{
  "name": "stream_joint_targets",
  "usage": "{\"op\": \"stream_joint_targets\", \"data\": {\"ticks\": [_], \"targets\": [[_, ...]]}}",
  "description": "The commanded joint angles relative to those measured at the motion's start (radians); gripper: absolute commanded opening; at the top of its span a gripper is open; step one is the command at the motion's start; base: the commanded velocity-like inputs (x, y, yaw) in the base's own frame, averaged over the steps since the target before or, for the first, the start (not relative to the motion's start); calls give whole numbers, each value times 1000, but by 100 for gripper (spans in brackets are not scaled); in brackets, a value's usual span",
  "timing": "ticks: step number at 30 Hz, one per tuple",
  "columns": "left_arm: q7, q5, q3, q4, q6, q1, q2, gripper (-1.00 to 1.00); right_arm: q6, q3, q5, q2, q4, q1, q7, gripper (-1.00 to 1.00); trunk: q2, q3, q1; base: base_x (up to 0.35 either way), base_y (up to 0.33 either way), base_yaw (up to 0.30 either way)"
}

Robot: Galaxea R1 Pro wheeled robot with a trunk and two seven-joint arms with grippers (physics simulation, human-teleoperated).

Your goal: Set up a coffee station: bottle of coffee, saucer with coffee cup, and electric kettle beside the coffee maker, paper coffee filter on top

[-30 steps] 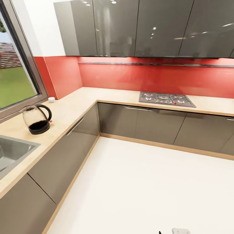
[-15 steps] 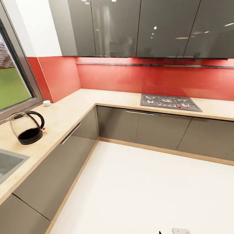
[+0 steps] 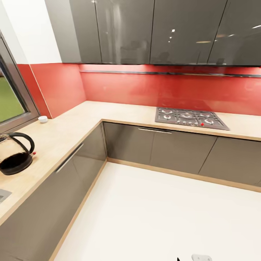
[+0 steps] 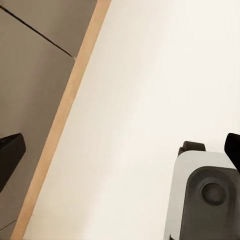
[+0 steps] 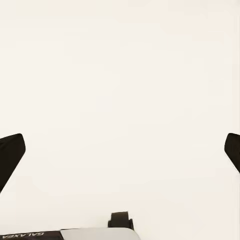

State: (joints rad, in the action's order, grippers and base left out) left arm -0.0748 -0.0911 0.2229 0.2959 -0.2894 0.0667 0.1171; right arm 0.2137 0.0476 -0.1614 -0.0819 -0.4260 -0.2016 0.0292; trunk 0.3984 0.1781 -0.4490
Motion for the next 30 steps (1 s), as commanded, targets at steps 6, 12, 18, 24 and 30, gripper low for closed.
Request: {"op": "stream_joint_targets", "data": {"ticks": [6,12,18,24,30], "targets": [[-3,-10,4,-1,-3,1,0,100,4,6,-9,-1,2,-1,6,100,2,2,-1,312,-161,0],[-4,-9,4,-1,-4,2,0,100,4,6,-9,-1,3,-1,5,100,2,2,-1,313,-138,0],[-4,-9,4,-2,-4,1,0,100,4,9,-9,0,3,-1,5,100,2,2,-1,316,-111,1],[-4,-9,4,-3,-5,1,1,100,4,9,-9,1,3,-1,5,100,2,2,-1,316,-112,137],[-5,-9,4,-3,-5,1,1,100,4,9,-9,1,3,-1,5,100,2,2,-1,292,-174,268]]}}
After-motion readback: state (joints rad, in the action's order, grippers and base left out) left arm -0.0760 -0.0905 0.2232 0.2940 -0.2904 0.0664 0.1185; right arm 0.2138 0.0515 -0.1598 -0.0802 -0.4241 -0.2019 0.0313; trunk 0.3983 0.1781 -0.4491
